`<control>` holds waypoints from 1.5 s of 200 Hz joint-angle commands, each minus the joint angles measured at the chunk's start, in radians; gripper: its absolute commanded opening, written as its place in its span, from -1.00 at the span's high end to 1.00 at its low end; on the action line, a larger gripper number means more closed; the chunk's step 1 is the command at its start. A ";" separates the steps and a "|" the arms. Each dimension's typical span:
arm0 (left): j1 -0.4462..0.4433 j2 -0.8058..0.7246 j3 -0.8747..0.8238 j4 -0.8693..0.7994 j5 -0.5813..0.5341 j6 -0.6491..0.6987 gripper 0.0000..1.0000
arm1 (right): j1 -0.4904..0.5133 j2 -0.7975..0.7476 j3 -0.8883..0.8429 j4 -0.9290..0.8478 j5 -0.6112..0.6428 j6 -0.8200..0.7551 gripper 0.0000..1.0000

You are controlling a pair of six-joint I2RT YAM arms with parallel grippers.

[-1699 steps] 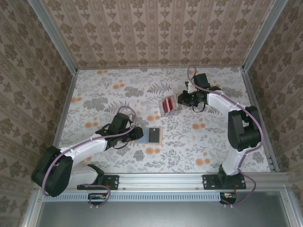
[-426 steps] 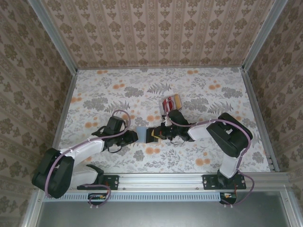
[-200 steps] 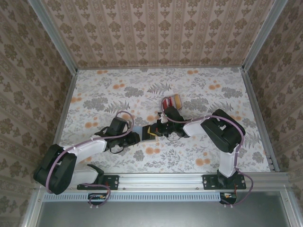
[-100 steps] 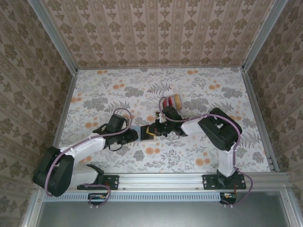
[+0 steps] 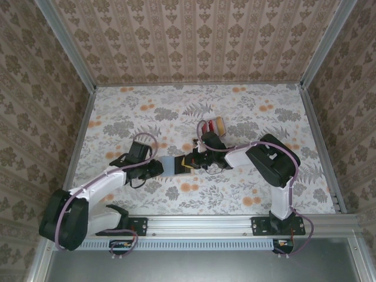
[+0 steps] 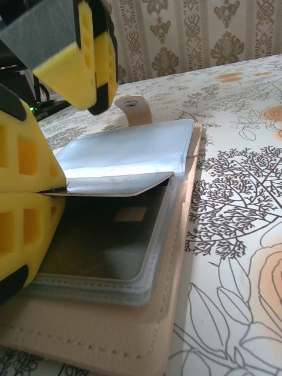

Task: Put the credit cards into the card holder
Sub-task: Insert the credit card into the card slot.

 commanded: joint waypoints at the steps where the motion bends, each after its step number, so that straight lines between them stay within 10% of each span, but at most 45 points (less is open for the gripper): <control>1: 0.005 0.060 0.035 -0.022 -0.016 0.046 0.41 | 0.006 0.021 -0.014 -0.086 0.027 -0.019 0.86; 213: -0.120 0.282 0.076 0.134 0.027 -0.034 0.63 | 0.053 0.087 0.164 -0.258 0.060 -0.095 0.81; 300: -0.133 0.291 0.084 0.114 0.006 -0.028 0.65 | 0.069 -0.017 0.172 -0.407 0.168 -0.193 0.32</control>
